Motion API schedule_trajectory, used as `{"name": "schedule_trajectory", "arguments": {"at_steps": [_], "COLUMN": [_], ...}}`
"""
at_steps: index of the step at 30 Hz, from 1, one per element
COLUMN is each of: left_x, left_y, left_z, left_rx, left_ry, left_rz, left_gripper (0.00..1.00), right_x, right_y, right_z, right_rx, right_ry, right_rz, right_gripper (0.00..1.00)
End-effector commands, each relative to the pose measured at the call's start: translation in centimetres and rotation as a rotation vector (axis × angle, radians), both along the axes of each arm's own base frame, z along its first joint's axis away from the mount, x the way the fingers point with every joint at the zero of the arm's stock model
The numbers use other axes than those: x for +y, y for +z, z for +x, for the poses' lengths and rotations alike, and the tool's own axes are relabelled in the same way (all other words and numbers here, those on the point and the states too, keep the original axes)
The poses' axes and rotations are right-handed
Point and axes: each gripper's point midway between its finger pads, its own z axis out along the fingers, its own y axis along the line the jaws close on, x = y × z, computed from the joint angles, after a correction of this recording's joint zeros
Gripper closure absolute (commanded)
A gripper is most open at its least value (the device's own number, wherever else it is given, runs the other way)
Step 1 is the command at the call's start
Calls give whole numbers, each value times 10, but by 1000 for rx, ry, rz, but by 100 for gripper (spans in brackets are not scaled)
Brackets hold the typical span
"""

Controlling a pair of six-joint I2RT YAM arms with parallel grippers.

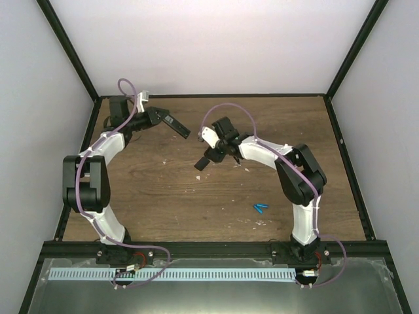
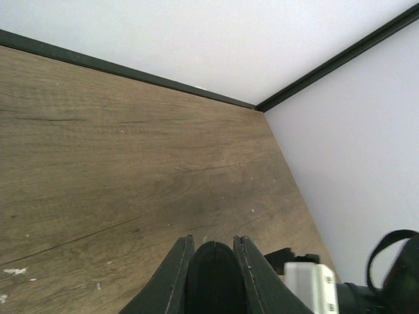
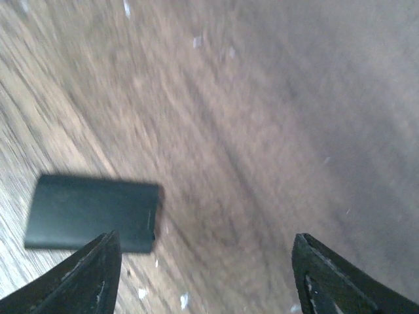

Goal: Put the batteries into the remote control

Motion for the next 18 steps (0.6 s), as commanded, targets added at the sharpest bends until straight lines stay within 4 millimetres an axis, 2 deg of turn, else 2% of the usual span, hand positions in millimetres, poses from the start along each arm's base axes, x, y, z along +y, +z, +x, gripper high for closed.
{"name": "schedule_trajectory", "arguments": {"at_steps": [1, 5, 9, 18], "left_x": [20, 42, 59, 68], "left_y": [9, 2, 0, -5], "left_z": [6, 8, 5, -3], "left_rx": [-38, -17, -11, -6], "left_ry": [55, 110, 145, 154], "left_rz": [-1, -6, 0, 17], "left_gripper": [100, 100, 100, 100], "right_x": [39, 56, 64, 65], "right_y": [49, 31, 20, -6], "right_z": [5, 7, 14, 23], "right_rx": [-59, -29, -23, -4], "right_ry": [20, 5, -34, -96], "right_rz": [133, 96, 73, 3], "right_gripper": [31, 30, 28, 27]}}
